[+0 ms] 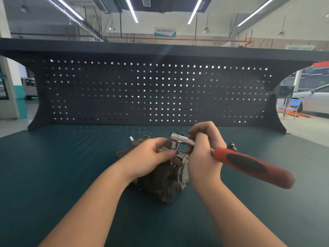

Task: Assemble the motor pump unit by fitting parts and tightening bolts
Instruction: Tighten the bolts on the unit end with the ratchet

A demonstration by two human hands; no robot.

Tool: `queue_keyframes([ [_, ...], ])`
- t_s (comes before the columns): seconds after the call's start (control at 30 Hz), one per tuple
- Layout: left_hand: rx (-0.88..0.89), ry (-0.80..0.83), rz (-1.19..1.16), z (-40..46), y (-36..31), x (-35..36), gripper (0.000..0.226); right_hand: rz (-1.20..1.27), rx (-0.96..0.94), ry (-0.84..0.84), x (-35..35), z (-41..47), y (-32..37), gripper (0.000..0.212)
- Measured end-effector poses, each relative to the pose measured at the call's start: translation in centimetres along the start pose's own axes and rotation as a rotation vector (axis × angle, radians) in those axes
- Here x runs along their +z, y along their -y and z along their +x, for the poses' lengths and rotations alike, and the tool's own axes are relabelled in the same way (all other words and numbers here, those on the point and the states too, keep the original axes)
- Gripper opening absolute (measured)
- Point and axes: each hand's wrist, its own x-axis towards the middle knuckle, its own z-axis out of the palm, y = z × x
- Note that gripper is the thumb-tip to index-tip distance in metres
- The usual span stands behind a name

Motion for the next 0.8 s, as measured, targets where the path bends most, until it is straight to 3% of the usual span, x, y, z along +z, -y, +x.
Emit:
queue_keyframes([
  [0.1, 0.000, 0.000, 0.008, -0.2, -0.2, 0.0, 0.019, 0.108, 0.137, 0.004, -0.5, 0.9, -0.3, 0.021],
  [0.23, -0.010, -0.053, 0.077, -0.2, -0.4, 0.4, 0.016, 0.399, 0.517, -0.049, -1.0, 2.5, -1.6, 0.022],
  [0.33, -0.021, -0.094, 0.121, -0.1, -0.6, 0.8, 0.014, 0.505, 0.665, -0.066, -1.2, 2.8, -2.5, 0.010],
  [0.63, -0.041, -0.093, 0.165, 0.0, -0.8, 0.9, 0.016, 0.603, 0.842, -0.196, -0.9, 2.6, -2.9, 0.015],
  [0.8, -0.057, -0.042, 0.159, -0.1, -0.8, 0.4, 0.012, 0.476, 0.635, -0.253, -0.5, 2.2, -2.1, 0.012],
])
